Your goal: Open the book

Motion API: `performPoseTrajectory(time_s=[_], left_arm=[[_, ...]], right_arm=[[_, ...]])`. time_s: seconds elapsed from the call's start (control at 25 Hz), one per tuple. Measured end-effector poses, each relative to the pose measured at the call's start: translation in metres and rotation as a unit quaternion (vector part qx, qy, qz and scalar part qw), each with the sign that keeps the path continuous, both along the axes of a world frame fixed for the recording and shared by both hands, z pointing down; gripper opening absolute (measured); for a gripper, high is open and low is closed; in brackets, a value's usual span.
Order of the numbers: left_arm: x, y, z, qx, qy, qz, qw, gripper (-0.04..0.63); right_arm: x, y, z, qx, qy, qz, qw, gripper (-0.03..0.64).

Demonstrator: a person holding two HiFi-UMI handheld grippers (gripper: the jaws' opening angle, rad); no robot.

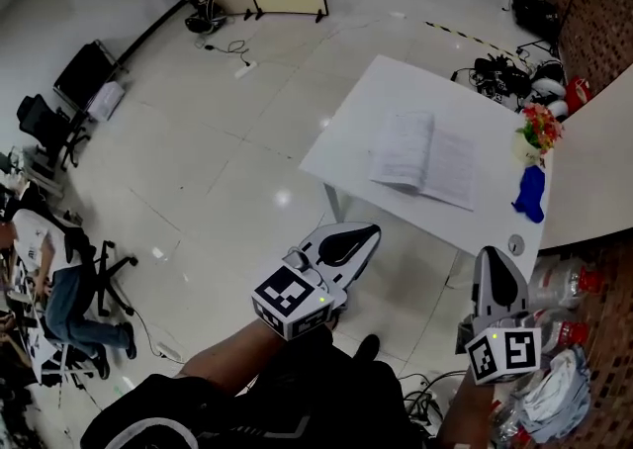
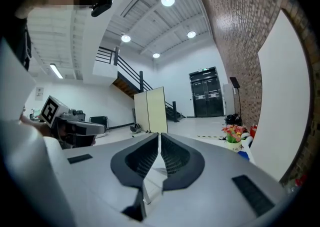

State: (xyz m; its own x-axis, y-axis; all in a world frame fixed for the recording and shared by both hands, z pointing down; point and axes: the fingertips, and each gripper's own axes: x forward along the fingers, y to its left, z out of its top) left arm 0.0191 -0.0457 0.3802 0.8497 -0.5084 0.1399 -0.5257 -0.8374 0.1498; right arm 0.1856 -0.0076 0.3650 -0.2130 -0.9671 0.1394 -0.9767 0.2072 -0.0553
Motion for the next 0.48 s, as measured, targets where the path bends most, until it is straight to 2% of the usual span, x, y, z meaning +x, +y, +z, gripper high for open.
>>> performPoseTrajectory(time_s=[0.12, 0.28, 0.48], left_arm=[[-0.010, 0.029, -0.010, 0.009, -0.009, -0.011, 0.9999, -0.003], [-0.035, 0.065, -0.027, 0.031, -0.009, -0.015, 0.9994, -0.003], [-0.087, 0.110, -0.033, 0.043, 0.007, -0.010, 0.9990, -0.003]], right_arm=[[0.002, 0.021, 0.000, 0.004, -0.016, 0.007, 1.000, 0.005], [-0.014, 0.049, -0.014, 0.020, -0.013, 0.009, 1.000, 0.005], [-0.064, 0.093, -0.026, 0.033, 0.000, 0.017, 0.999, 0.005]])
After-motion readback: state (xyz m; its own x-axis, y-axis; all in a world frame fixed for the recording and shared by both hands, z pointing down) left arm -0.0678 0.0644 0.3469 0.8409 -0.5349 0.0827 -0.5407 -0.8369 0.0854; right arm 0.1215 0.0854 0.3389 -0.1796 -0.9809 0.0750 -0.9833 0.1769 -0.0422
